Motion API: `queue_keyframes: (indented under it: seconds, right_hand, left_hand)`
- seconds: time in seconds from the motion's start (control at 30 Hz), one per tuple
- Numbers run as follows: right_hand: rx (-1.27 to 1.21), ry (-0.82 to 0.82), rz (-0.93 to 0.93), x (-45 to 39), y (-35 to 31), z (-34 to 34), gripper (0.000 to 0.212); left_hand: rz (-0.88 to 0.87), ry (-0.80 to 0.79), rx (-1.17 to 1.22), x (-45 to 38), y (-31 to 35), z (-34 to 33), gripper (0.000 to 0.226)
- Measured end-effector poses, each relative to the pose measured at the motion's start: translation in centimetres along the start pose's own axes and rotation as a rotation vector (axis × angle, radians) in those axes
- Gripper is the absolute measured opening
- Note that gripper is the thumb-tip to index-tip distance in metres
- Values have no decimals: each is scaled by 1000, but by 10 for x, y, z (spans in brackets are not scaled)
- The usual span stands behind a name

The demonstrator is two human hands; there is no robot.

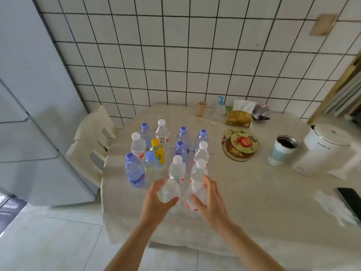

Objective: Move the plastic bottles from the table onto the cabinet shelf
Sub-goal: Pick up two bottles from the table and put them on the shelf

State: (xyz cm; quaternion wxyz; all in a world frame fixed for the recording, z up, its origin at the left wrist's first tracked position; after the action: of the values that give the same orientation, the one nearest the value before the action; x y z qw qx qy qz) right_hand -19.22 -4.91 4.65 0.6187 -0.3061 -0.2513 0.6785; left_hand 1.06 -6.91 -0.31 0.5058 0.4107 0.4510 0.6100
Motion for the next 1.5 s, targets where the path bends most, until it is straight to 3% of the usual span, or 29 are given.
queue_keyframes:
  seconds: [0.2, 0.5, 0.97, 1.2, 1.5]
  right_hand:
    - [-24, -34, -91, -4, 20, -23, 75]
    - [-111, 42, -176, -2, 43, -39, 82]
    - [-155, 1, -282, -3, 58, -42, 72]
    - [-271, 146, -384, 18, 62, -2, 67]
    - [-242, 404, -557, 74, 58, 66, 59]
  left_hand:
    - [104, -31, 34, -5, -20, -12, 79]
    - [198, -37, 15, -12, -45, -24, 77]
    - [158, 39, -122, -9, -29, -27, 64]
    - [121, 5, -68, 3, 0, -33, 65]
    - [3, -232, 5, 22, 51, -79, 66]
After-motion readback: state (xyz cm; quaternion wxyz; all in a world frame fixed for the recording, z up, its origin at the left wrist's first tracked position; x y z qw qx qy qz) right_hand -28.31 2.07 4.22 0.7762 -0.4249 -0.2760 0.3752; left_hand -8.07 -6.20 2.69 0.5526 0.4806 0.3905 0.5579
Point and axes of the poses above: each hand's wrist, its own x-axis away from the middle knuckle, its own z-axis out of the back of the hand, y = z × x, the point moved 7 cm from there along -x, towards the middle knuckle, and after that the axes turned 9 degrees about x, right-handed, at the moved point
